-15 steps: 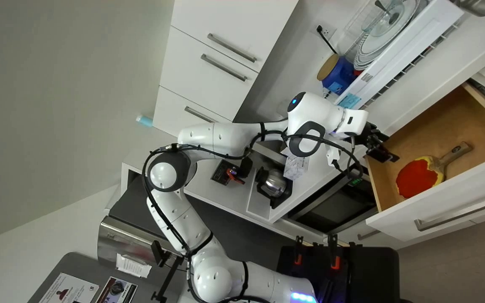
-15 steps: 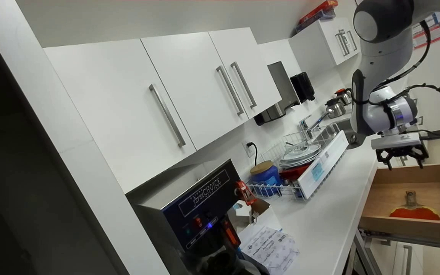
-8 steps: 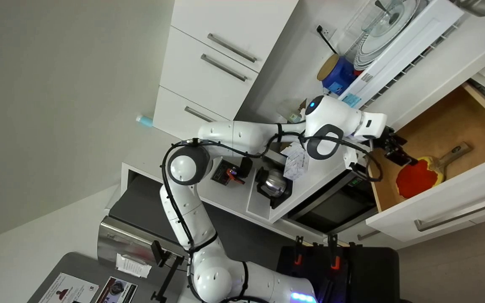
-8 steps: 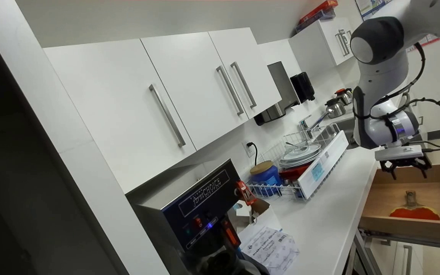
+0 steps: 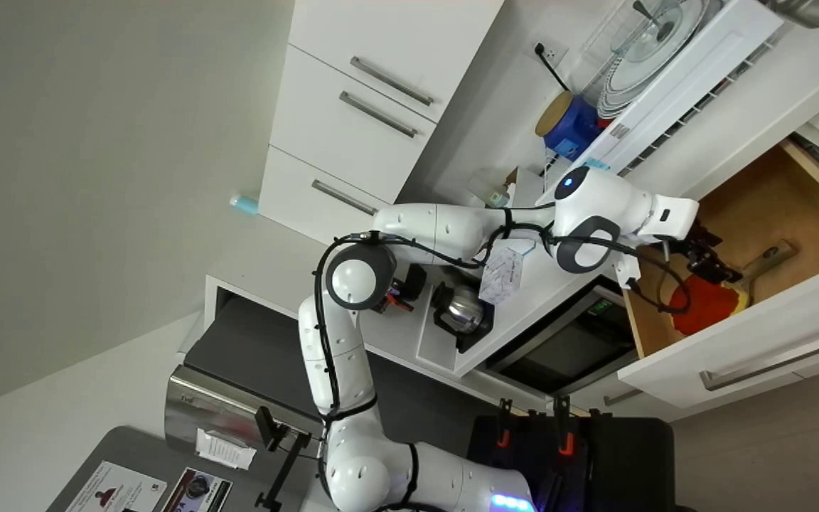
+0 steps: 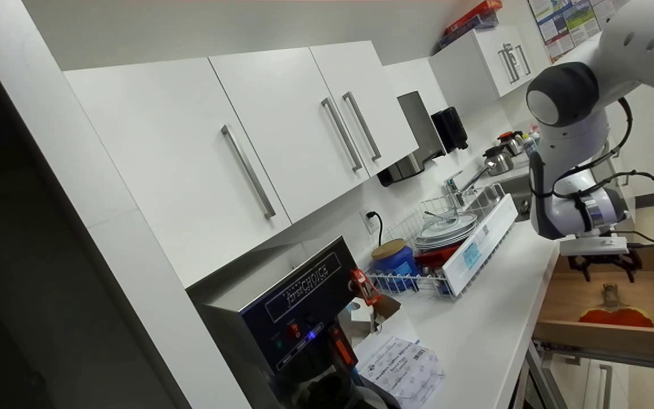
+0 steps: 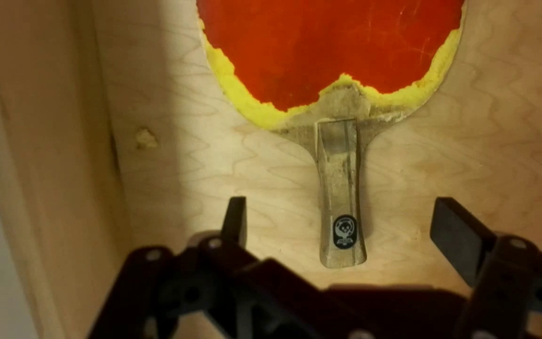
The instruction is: Place the paddle on the counter
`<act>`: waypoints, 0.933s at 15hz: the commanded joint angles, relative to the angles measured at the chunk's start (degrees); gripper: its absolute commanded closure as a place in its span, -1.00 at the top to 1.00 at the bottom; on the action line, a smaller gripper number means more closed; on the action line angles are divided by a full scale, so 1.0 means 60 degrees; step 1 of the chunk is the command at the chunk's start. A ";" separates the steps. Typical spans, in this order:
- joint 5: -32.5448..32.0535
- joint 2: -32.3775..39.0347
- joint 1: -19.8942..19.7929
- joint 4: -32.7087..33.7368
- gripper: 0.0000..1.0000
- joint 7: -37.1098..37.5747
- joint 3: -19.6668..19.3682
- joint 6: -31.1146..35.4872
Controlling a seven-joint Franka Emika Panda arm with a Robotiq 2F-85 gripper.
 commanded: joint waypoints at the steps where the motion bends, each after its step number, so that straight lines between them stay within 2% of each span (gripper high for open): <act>1: 0.0247 0.0742 -0.0186 0.0892 1.00 -0.0192 0.0169 0.0113; 13: 0.0115 0.2006 -0.0039 0.2150 1.00 -0.0034 0.0044 -0.0063; 14: 0.0120 0.2051 -0.0040 0.2170 0.50 -0.0049 0.0058 -0.0036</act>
